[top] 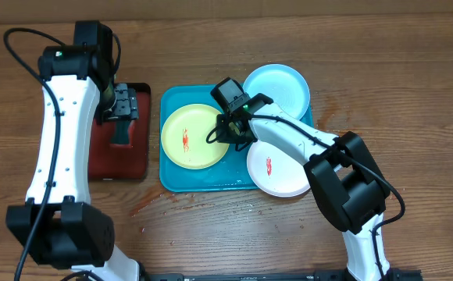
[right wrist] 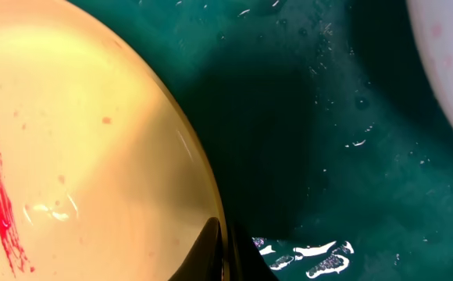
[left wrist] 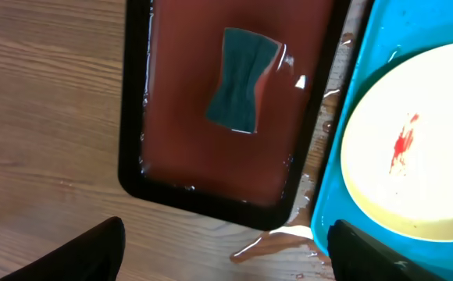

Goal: Clean dirty plates on tray and stack at the side

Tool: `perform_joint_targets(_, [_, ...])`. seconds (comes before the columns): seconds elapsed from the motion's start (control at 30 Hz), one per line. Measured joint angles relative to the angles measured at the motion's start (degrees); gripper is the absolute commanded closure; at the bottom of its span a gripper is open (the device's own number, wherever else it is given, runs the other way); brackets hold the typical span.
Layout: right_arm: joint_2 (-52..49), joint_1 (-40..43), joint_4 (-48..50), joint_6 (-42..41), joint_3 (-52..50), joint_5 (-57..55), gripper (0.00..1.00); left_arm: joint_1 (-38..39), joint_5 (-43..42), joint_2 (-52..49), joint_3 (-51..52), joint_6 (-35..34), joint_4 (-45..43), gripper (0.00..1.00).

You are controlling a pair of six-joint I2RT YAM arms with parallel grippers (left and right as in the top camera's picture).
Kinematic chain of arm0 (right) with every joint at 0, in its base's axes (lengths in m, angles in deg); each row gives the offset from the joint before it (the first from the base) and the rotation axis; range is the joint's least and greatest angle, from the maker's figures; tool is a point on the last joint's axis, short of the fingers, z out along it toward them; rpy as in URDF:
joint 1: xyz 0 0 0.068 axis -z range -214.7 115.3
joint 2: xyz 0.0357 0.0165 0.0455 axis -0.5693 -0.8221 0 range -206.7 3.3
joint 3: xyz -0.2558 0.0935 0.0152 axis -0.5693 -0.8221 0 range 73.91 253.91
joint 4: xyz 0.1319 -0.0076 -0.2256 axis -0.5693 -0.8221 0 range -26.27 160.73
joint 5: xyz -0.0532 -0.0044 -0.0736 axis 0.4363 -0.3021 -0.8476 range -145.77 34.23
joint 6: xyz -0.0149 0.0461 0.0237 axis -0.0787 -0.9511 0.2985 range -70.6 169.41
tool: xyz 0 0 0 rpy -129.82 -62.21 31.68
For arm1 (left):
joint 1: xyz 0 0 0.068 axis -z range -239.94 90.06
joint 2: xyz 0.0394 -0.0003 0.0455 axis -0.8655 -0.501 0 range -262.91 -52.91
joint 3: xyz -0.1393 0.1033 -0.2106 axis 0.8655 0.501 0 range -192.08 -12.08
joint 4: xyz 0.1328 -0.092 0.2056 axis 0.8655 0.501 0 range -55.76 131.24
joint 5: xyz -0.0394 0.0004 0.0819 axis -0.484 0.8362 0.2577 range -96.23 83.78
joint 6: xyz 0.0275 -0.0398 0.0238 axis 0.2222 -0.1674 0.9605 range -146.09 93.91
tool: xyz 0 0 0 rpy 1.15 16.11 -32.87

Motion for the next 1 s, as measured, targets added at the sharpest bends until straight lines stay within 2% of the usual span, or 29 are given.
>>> perform_joint_targets(0.03, [0.00,-0.02,-0.13,-0.22,0.00,-0.07,0.96,0.00,0.02,-0.61,0.00,0.39,-0.20,0.26])
perform_joint_targets(0.2, [0.00,-0.02,-0.61,-0.68,0.15,-0.37,0.96,-0.74,0.83,-5.40,0.00,4.94,-1.46,0.27])
perform_joint_targets(0.37, [0.00,-0.07,-0.83,-0.83,0.22,-0.87,0.96,-4.28,-3.48,-10.29,0.00,10.25,-5.22,0.34])
perform_joint_targets(0.57, [0.00,-0.35,-0.87,-0.85,0.22,-1.84,0.96,-7.96,-8.74,-15.61,0.00,15.96,-6.67,0.50])
perform_joint_targets(0.67, [0.00,-0.35,-0.92,-0.83,0.22,-1.88,0.96,-8.15,-9.86,-18.27,0.00,17.18,-7.87,0.57])
perform_joint_targets(1.0, [0.00,-0.33,-0.85,-0.85,0.22,-1.97,0.96,-8.15,-9.94,-22.88,0.00,17.55,-10.08,0.69])
